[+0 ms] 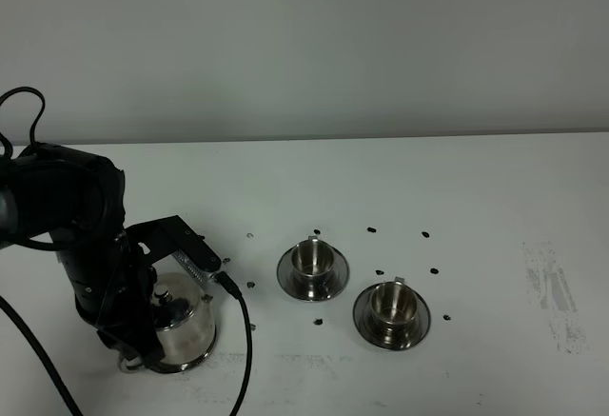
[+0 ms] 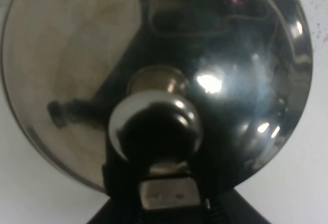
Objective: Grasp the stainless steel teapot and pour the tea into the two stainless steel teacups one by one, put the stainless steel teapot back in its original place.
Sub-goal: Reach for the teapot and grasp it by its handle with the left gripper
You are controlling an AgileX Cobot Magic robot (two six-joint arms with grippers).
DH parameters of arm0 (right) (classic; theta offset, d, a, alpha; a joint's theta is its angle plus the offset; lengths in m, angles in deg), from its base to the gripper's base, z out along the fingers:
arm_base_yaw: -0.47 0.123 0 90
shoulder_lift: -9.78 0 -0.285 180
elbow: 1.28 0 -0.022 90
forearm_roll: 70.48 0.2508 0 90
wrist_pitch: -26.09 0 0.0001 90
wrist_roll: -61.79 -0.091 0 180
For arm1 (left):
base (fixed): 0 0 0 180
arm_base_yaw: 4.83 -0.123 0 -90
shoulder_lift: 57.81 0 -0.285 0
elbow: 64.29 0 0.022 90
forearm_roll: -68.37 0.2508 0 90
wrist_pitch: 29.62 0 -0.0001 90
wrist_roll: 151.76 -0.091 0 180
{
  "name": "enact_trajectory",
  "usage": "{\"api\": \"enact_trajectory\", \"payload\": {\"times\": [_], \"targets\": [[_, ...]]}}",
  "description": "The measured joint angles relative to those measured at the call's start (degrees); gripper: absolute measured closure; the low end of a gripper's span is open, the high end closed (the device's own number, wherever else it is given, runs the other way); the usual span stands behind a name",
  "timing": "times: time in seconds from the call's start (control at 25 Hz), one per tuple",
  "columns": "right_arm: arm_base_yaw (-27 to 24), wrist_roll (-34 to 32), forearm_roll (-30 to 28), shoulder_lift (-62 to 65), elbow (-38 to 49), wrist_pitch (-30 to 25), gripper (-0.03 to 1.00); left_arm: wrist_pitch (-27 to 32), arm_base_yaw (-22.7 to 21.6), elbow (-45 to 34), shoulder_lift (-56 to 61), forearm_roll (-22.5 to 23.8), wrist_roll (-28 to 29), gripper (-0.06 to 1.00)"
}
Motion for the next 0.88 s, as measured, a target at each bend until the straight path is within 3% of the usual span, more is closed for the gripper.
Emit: {"api": "enact_trajectory", "payload": {"times": [0.36, 0.88], "targets": [[0.00, 0.00, 0.00, 0.00, 0.00, 0.00, 0.48, 0.28, 0.02, 0.00, 0.00, -1.38, 3.61, 0.63], [0.00, 0.00, 0.00, 0.00, 0.00, 0.00, 0.48, 0.33, 0.51, -0.04, 0.00, -1.93, 14.99, 0.63]]}}
